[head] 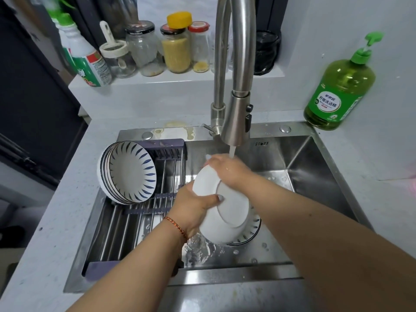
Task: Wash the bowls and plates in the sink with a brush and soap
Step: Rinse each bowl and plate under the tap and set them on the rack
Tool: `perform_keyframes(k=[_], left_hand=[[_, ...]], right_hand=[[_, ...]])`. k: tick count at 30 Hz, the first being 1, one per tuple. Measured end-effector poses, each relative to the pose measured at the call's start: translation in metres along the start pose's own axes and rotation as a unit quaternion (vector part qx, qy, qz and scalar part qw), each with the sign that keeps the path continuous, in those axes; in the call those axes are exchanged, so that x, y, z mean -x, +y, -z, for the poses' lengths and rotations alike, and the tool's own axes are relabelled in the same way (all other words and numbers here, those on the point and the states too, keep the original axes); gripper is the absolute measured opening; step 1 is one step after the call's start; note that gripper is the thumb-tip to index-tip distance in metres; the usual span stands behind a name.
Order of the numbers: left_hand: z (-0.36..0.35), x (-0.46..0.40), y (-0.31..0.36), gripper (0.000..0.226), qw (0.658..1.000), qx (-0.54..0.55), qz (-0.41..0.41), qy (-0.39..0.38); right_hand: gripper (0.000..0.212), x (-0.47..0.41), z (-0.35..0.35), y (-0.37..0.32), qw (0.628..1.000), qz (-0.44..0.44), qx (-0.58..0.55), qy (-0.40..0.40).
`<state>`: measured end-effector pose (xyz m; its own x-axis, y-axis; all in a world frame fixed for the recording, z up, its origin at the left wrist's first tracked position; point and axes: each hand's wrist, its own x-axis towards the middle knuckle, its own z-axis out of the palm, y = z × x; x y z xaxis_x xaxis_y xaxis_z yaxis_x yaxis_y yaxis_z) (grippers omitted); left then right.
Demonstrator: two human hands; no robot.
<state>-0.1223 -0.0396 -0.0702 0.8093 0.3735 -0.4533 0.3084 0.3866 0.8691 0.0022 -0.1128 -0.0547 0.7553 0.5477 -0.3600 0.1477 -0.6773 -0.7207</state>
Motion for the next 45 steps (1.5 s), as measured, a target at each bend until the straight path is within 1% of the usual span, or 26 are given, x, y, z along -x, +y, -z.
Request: perform_keyframes(k=[3,5,7,8,10,11,12,14,16,18,21,23,25,26,29,31,35,36,37,38,39,41,42,43,44,45], left_hand=[[0.005,-0.001,0.005,0.038,0.999,0.027,-0.013,0.022],[0.008,-0.003,0.011,0.037,0.997,0.064,-0.015,0.044],[0.009,-0.007,0.017,0.031,0.993,0.100,-0.018,0.057],[0.009,-0.008,0.020,0.029,0.991,0.119,-0.018,0.060],[0.009,-0.015,0.025,0.025,0.988,0.145,-0.009,0.060],[0.008,-0.018,0.026,0.023,0.987,0.149,-0.003,0.060],[0.006,-0.022,0.028,0.020,0.987,0.147,0.003,0.056],[-0.001,-0.028,0.030,0.018,0.989,0.141,0.009,0.048],[-0.011,-0.034,0.031,0.025,0.990,0.133,0.006,0.043],[-0.017,-0.043,0.029,0.026,0.992,0.101,0.002,0.073],[-0.022,-0.057,0.026,0.026,0.990,0.041,-0.004,0.136],[-0.029,-0.059,0.023,0.025,0.985,0.010,-0.019,0.169],[-0.037,-0.056,0.014,0.021,0.984,-0.029,-0.042,0.169],[-0.042,-0.052,0.009,0.018,0.986,-0.028,-0.049,0.157],[-0.053,-0.043,-0.008,0.042,0.989,-0.030,-0.041,0.142],[-0.051,-0.040,-0.016,0.049,0.988,-0.047,-0.029,0.142],[-0.042,-0.038,-0.026,0.041,0.988,-0.081,0.015,0.132],[-0.040,-0.038,-0.027,0.042,0.985,-0.107,0.034,0.133],[-0.039,-0.039,-0.028,0.043,0.980,-0.136,0.055,0.135],[-0.036,-0.041,-0.031,0.044,0.976,-0.162,0.076,0.128],[-0.036,-0.040,-0.030,0.046,0.971,-0.182,0.096,0.124],[-0.037,-0.034,-0.022,0.044,0.968,-0.187,0.125,0.116],[-0.040,-0.029,-0.016,0.036,0.973,-0.157,0.131,0.108],[-0.042,-0.027,-0.012,0.030,0.978,-0.120,0.140,0.097],[-0.042,-0.028,-0.008,0.031,0.981,-0.085,0.149,0.087],[-0.042,-0.029,-0.005,0.041,0.983,-0.048,0.159,0.079]], right_hand=[[0.042,-0.009,0.005,0.008,0.991,-0.095,-0.082,0.046],[0.039,-0.014,0.006,0.022,0.968,-0.142,-0.192,0.081],[0.039,-0.014,0.002,0.034,0.925,-0.181,-0.326,0.069],[0.048,-0.010,0.003,0.039,0.925,-0.171,-0.339,0.025],[0.066,-0.002,0.000,0.055,0.869,-0.165,-0.465,-0.041],[0.068,0.006,0.000,0.057,0.848,-0.157,-0.505,-0.044],[0.064,0.009,-0.002,0.064,0.828,-0.144,-0.540,-0.042],[0.054,0.017,0.001,0.071,0.759,-0.109,-0.640,-0.040],[0.058,0.026,0.004,0.077,0.699,-0.071,-0.709,-0.059],[0.060,0.035,0.005,0.078,0.656,-0.056,-0.751,-0.045],[0.057,0.044,0.003,0.082,0.633,-0.040,-0.773,-0.021],[0.053,0.046,-0.003,0.086,0.629,-0.035,-0.777,0.000],[0.049,0.045,-0.009,0.088,0.618,-0.029,-0.785,0.023],[0.048,0.044,-0.011,0.090,0.612,-0.030,-0.789,0.037],[0.049,0.041,-0.013,0.097,0.593,-0.044,-0.803,0.047],[0.050,0.041,-0.012,0.102,0.598,-0.062,-0.798,0.048],[0.050,0.048,-0.006,0.101,0.632,-0.067,-0.770,0.047],[0.054,0.050,-0.003,0.098,0.644,-0.079,-0.759,0.054],[0.063,0.052,-0.001,0.096,0.661,-0.090,-0.742,0.064],[0.072,0.053,0.000,0.094,0.683,-0.103,-0.718,0.084],[0.071,0.055,0.003,0.089,0.711,-0.106,-0.688,0.104],[0.043,0.061,0.007,0.078,0.782,-0.109,-0.595,0.151],[0.030,0.063,0.008,0.074,0.826,-0.104,-0.527,0.171],[0.020,0.067,0.008,0.069,0.868,-0.093,-0.451,0.185],[0.014,0.071,0.008,0.065,0.905,-0.073,-0.371,0.194],[0.012,0.077,0.008,0.061,0.935,-0.046,-0.295,0.190]])
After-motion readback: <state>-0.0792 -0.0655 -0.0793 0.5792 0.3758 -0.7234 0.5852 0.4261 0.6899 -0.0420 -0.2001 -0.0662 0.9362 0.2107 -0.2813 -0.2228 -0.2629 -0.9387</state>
